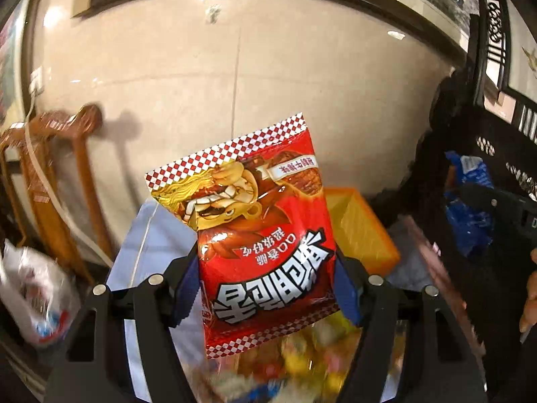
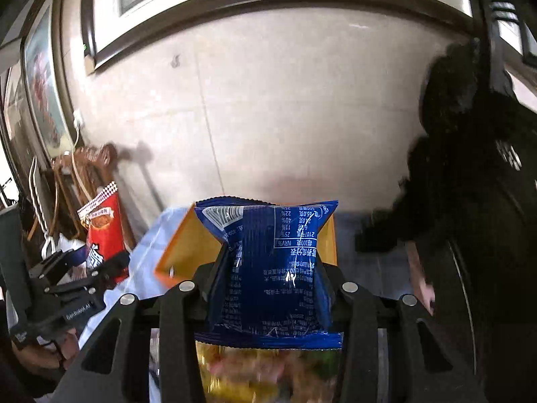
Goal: Organize snacks
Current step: 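Lift both bags and drop them into the orange box, opening both grippers, then grasp the clear bread pack with the left gripper while the right grasps a yellow pack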
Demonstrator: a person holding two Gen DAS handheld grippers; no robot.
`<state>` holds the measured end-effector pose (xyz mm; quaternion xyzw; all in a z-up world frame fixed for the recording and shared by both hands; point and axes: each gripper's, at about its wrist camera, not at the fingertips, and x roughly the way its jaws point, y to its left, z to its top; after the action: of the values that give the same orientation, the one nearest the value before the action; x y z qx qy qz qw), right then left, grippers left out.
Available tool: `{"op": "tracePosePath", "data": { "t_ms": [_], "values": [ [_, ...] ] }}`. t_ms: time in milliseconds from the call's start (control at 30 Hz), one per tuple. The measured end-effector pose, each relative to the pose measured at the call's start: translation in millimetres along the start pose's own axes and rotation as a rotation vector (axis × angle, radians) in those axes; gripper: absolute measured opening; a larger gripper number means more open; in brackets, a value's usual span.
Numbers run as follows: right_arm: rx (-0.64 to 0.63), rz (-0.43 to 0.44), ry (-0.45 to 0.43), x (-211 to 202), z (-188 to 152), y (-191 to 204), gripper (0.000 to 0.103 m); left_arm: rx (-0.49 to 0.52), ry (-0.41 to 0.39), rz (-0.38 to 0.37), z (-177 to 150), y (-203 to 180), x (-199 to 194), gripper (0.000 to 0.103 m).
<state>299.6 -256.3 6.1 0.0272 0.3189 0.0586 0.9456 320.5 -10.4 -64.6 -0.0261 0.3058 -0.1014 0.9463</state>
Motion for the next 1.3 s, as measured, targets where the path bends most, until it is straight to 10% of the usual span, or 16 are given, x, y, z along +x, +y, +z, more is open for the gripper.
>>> {"op": "tracePosePath", "data": {
  "t_ms": [333,400,467,567,967,1300],
  "values": [
    [-0.023,-0.014,0.020,68.3,63.3,-4.0,0.045,0.004,0.046,0.024,60.5,-8.9,84.6,0.067],
    [-0.038,-0.003,0.071,94.9,61.4,-5.8,0.053,-0.007,0.075,0.028,59.7,-5.7,108.2,0.079],
    [-0.059,-0.076,0.089,111.2,50.4,-8.8,0.085,-0.014,0.135,0.062,51.2,-0.7,134.4,0.094],
    [-0.060,-0.106,0.127,123.9,30.7,-15.0,0.085,0.010,0.206,0.141,31.7,10.5,156.5,0.094],
    [0.026,-0.050,0.163,87.5,-50.2,-5.4,0.085,-0.052,0.164,0.140,-36.2,82.0,76.4,0.098],
    [0.043,-0.063,0.247,39.3,-169.1,23.8,0.085,0.062,0.205,0.237,-168.1,86.2,12.8,0.098]
  ]
}}
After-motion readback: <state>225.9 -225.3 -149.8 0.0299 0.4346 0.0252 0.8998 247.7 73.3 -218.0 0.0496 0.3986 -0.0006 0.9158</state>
